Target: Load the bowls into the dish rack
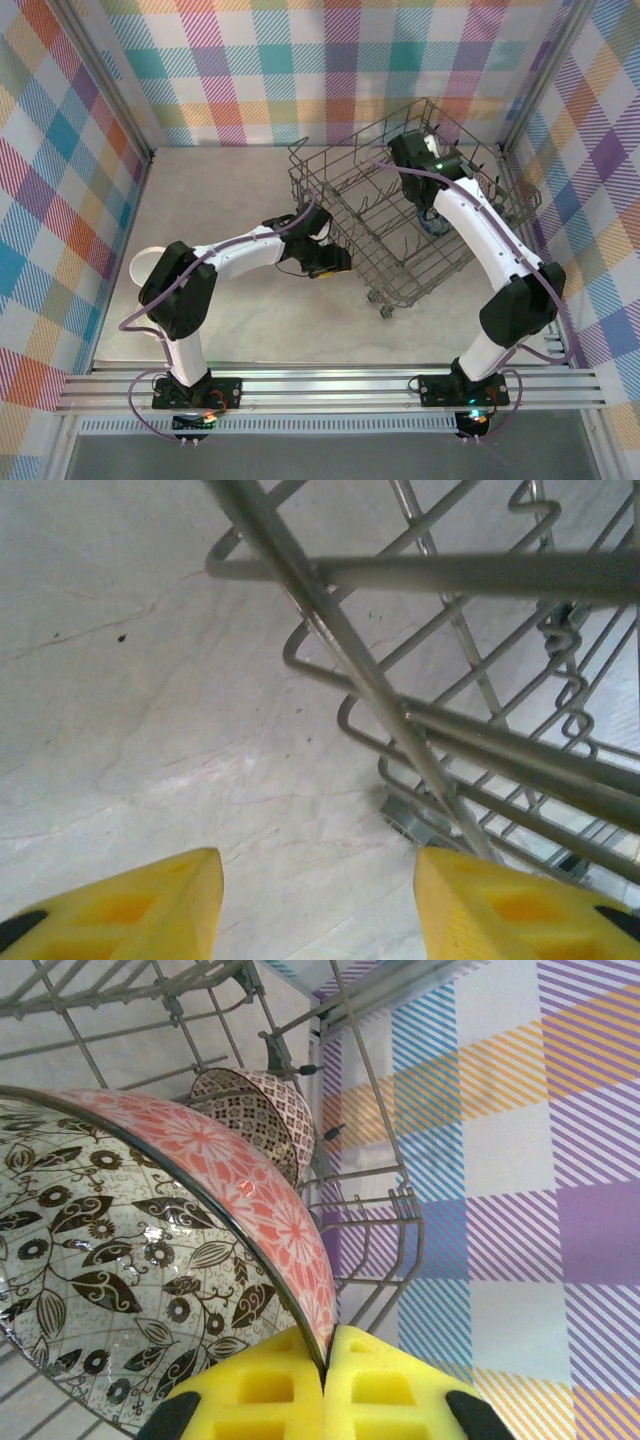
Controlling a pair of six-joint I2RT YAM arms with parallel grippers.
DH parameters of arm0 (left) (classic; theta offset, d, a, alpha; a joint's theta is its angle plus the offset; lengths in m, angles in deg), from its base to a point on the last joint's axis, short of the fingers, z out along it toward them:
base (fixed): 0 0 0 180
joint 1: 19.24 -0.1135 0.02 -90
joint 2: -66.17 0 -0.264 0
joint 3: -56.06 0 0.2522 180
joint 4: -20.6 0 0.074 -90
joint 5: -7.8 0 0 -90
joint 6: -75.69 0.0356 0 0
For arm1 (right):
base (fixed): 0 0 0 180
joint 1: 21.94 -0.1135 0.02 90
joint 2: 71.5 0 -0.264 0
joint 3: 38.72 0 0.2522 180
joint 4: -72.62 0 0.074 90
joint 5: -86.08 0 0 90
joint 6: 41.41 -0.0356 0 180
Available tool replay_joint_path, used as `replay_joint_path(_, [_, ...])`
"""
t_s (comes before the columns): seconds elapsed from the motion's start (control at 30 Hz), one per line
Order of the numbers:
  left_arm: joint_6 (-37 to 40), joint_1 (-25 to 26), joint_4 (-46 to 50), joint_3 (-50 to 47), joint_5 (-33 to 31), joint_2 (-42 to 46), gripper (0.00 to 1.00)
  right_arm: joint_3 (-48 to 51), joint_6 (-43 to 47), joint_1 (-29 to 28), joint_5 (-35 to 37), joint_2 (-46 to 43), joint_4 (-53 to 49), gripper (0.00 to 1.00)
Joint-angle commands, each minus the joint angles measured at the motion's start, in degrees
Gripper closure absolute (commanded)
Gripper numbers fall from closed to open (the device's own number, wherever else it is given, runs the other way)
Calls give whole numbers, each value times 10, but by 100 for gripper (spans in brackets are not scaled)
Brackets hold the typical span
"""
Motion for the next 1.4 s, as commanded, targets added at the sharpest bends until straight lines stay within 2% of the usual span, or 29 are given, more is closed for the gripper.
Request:
replay_joint_path(0.0, [41, 3, -51, 0, -3, 48, 46, 16, -51, -9, 58, -15, -24, 100])
replay_joint_path(0.27, [67, 2, -28, -11, -12, 98, 45, 50, -106, -23, 90, -5, -51, 100])
replay_joint_path(0.43, [86, -1, -13, -15, -21, 132, 45, 44, -117, -22, 83, -5, -49, 100])
replay_joint_path(0.57, [127, -11, 2, 4, -57, 186, 45, 0, -84, -21, 31, -6, -50, 100])
replay_joint_path(0.63, [150, -20, 13, 40, -55, 191, 45, -37, -75, -18, -33, -1, -63, 100])
replay_joint_path(0.77, [194, -29, 49, 152, -30, 146, 47, -106, -61, -12, -121, 6, -84, 100])
replay_joint_path(1.03, [231, -34, 41, 330, 24, 33, 43, -177, -53, -7, -195, 12, -132, 100])
replay_joint_path(1.37, [251, -34, 30, 416, 75, -76, 36, -213, -57, -6, -252, 8, -178, 100])
